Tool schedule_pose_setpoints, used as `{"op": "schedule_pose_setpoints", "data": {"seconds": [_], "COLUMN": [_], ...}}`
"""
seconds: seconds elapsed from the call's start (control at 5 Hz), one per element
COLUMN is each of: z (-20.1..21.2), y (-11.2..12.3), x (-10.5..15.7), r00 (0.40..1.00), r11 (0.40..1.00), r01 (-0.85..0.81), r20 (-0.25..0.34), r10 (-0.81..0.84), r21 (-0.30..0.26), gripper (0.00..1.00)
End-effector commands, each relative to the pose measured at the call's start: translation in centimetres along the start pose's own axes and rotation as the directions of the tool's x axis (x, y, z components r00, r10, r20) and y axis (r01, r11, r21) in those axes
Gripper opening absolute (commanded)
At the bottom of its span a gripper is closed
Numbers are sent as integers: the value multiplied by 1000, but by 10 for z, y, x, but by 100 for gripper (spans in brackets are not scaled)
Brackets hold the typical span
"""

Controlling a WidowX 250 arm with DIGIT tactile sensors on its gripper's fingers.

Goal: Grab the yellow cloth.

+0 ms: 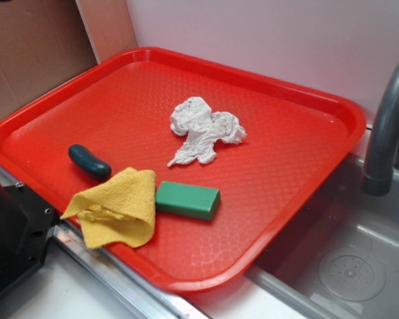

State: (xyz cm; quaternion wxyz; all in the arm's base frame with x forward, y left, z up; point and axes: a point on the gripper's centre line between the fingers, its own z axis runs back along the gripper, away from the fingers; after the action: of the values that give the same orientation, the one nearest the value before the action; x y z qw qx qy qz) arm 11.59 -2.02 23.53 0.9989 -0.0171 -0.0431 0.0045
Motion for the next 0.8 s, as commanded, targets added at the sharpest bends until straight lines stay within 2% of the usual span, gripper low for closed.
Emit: {"op": "schedule_pose_setpoints", "data": {"seconds": [0.0, 0.4, 0.6], "z": [0, -36, -63], "y": [0, -14, -31], "x": [0, 5, 9], "r00": [1000, 984, 984], "r11": [1000, 983, 984], "r01": [0, -177, -180], "r20": [0, -19, -6], "r10": [0, 178, 180], "r21": [0, 40, 3], "gripper": [100, 100, 100]}}
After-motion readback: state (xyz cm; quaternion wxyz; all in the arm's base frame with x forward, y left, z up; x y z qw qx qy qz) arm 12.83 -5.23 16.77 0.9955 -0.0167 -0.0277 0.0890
